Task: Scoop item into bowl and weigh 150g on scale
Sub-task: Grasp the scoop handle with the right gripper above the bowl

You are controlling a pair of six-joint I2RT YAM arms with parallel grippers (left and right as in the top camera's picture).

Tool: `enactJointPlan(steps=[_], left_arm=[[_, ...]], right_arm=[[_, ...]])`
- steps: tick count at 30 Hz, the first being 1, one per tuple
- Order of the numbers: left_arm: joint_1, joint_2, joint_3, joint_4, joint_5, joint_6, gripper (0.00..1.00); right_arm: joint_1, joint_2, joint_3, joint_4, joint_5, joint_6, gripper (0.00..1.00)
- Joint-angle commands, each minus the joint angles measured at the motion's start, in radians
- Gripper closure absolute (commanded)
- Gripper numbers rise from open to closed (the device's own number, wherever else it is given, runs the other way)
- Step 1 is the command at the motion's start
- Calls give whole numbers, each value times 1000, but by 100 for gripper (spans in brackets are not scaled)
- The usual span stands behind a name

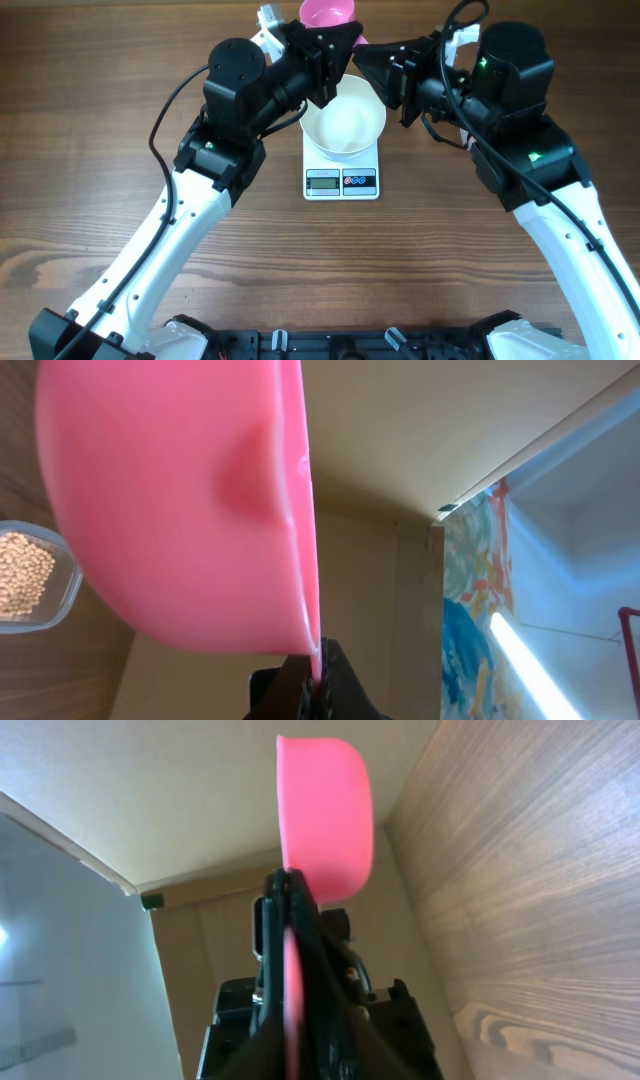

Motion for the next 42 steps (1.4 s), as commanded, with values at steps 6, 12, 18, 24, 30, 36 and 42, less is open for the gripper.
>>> enactJointPlan(steps=[6,12,18,24,30,36,42], left_arm=[[-5,1,0,8,-5,-2,96],[-5,1,0,8,-5,-2,96],[-5,1,0,8,-5,-2,96],[-5,1,0,8,-6,-2,96],[-5,1,0,8,-5,-2,96],[-5,1,0,8,-5,-2,96],[-5,1,0,8,3,-2,58]], right_arm=[[-2,8,19,12,23,-26,76],[-15,8,19,13,18,-26,79],[-15,8,19,15,6,-25,82],[-15,8,19,25,-2,-23,85],[-15,8,19,25,-16,-23,86],[-15,8,19,25,-16,-23,94],[-15,8,19,24,-16,-54,96]])
